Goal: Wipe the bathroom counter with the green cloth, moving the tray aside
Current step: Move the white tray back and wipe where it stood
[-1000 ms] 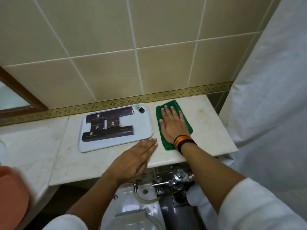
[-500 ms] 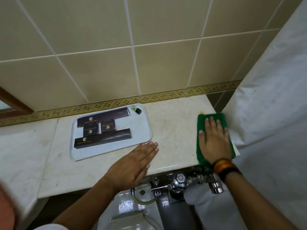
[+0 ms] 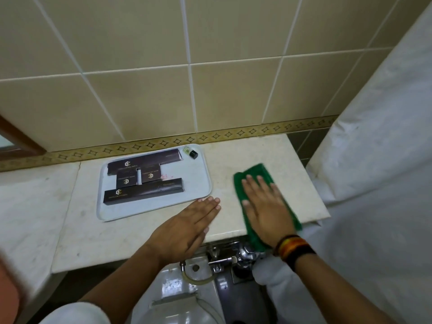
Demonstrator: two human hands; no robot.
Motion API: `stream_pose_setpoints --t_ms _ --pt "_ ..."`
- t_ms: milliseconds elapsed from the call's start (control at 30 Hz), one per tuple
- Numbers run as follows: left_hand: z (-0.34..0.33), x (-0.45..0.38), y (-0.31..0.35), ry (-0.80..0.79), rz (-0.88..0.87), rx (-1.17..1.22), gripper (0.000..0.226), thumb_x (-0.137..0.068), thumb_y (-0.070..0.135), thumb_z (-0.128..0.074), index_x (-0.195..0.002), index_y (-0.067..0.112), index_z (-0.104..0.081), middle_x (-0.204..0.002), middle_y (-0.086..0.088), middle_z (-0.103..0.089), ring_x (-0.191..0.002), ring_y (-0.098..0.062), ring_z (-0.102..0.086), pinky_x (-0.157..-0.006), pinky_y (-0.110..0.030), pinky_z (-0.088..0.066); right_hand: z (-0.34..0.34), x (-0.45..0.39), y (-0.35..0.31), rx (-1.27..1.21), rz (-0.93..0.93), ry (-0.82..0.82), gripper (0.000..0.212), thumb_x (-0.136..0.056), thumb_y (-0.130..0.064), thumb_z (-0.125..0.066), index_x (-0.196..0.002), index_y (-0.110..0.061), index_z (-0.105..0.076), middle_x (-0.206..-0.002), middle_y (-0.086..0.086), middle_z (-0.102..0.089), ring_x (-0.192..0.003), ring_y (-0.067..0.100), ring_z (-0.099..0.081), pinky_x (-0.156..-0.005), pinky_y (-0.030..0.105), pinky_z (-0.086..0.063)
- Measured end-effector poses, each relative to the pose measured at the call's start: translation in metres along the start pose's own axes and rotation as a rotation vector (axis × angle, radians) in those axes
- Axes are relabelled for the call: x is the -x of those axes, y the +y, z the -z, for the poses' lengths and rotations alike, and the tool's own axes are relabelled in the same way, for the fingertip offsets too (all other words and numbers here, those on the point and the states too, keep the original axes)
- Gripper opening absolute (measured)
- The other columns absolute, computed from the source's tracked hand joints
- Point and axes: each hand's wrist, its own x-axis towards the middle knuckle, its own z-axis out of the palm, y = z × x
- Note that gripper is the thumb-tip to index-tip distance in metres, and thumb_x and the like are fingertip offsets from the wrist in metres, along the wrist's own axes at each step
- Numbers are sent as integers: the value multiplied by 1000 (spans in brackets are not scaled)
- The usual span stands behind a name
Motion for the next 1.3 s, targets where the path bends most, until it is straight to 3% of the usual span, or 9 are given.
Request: stream_pose_setpoints --t_ms 233,467,533,600,700,900,1033,1167,1300 --pt "-4 -2 -4 36 -21 -18 59 -110 29 -33 -166 15 -19 -175 -2 -13 -163 -12 -5 -133 -36 -10 12 -92 51 33 -327 59 68 -101 -46 -14 -163 -17 -17 -171 5 -17 -157 29 -13 -126 54 -10" --pt "-1 -2 14 104 26 -44 57 -100 22 -45 -156 7 -46 -162 -15 -45 -153 -29 -40 -128 -44 -29 -11 -16 -46 -43 -83 -7 64 -104 -46 -14 -163 -21 -16 -170 -1 -12 -158 24 -8 -127 50 -6" --pt "1 -11 49 214 173 -74 50 -93 27 -49 -136 9 -66 -132 -14 -70 -123 -32 -62 -109 -49 -48 -2 -7 -36 -209 -93 -26 62 -104 -47 -19 -160 -21 -28 -170 2 -16 -158 25 -11 -127 46 -7" --pt "10 -31 98 241 486 -43 47 -98 44 -41 -122 15 -70 -109 -6 -72 -101 -26 -59 -93 -45 -49 14 -24 -19 -352 -247 25 58 -104 -45 -37 -155 -16 -40 -167 12 -26 -153 33 -22 -124 45 -19" --pt "16 -67 146 192 994 183 49 -99 58 -51 -119 14 -62 -114 -6 -67 -108 -27 -59 -96 -41 -47 44 -62 -11 -258 -424 -80 74 -91 -41 -69 -151 -10 -39 -153 19 -44 -140 39 -39 -112 46 -38" --pt "16 -71 142 328 1221 750 21 -83 31 -77 -95 17 -65 -104 -6 -74 -99 -28 -68 -80 -34 -54 66 -53 -26 -633 -551 -140 36 -68 -19 -89 -94 1 -74 -96 17 -76 -90 33 -71 -80 38 -60" --pt "31 6 131 597 1138 1085 18 -82 17 -78 -89 16 -61 -85 -4 -69 -71 -11 -66 -67 -30 -55 84 -25 -84 -1040 -369 -148 11 -78 -6 -82 -85 -11 -74 -88 8 -76 -93 28 -73 -73 31 -58" --pt "56 101 107 1007 1141 1234 25 -90 5 -75 -109 5 -59 -103 -25 -73 -94 -37 -76 -78 -44 -64 102 -32 -194 -1110 -94 -279 13 -85 -5 -77 -93 -14 -73 -87 -2 -75 -71 5 -73 -59 17 -57" --pt "89 196 72 1268 1243 1099 23 -93 10 -75 -112 8 -65 -103 -16 -77 -93 -31 -77 -78 -40 -65 74 -56 -327 -1091 26 -352 32 -68 -17 -90 -97 -14 -77 -99 8 -79 -91 25 -76 -89 43 -61"
